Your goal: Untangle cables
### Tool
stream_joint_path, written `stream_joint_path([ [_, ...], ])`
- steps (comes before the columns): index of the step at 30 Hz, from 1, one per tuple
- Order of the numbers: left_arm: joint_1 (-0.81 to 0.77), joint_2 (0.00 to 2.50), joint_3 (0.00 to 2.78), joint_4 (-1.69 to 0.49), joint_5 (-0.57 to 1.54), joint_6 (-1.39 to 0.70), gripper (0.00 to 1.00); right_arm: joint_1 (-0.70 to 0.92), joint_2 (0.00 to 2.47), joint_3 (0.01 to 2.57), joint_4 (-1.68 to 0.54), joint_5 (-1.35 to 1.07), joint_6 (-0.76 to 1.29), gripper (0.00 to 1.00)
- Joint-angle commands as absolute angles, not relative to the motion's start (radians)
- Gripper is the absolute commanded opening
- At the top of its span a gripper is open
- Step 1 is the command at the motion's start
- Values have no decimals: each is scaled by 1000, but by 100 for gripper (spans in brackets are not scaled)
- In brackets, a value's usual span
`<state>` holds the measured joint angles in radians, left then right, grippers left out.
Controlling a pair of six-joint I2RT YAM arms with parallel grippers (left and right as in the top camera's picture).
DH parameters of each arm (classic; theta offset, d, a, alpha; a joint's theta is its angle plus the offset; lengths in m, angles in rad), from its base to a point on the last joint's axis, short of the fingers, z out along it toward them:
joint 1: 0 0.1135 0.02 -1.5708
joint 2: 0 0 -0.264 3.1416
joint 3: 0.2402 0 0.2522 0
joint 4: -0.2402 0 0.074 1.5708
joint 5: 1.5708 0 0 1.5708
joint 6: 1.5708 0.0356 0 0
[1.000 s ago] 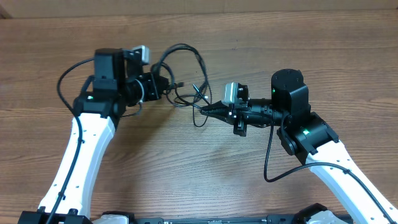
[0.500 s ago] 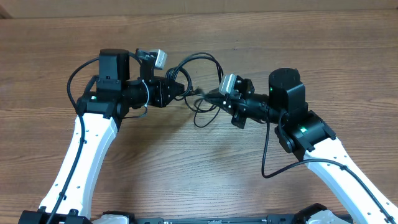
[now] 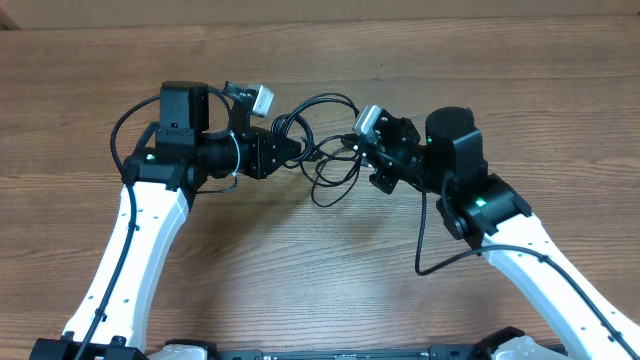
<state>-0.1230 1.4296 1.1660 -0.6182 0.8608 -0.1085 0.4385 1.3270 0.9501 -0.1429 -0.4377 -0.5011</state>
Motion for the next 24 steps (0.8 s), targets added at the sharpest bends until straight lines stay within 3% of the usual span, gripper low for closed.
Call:
stream_joint_path([
  [1, -124, 1406, 1192, -618, 913, -73, 4, 436, 1365, 966, -139, -400, -498, 4],
  [16, -124, 1406, 1192, -617, 962, -55, 4, 436, 1411, 966, -160, -239, -489, 4],
  [18, -124, 1406, 1192, -617, 962, -55, 4, 436, 1411, 966, -170, -208, -467, 14],
  [20, -124, 1406, 1192, -616, 962, -56, 4, 436, 1411, 966, -178, -182, -443, 37],
  [21, -124, 1406, 1192, -616, 962, -56, 4, 436, 1411, 966, -179, -177, -433, 61],
  [22, -124, 1406, 1192, -616, 962, -56, 4, 436, 1411, 966, -181, -177, -421, 98],
  [24, -124, 1406, 1192, -616, 962, -56, 4, 436, 1411, 966, -181, -185, -405, 100],
])
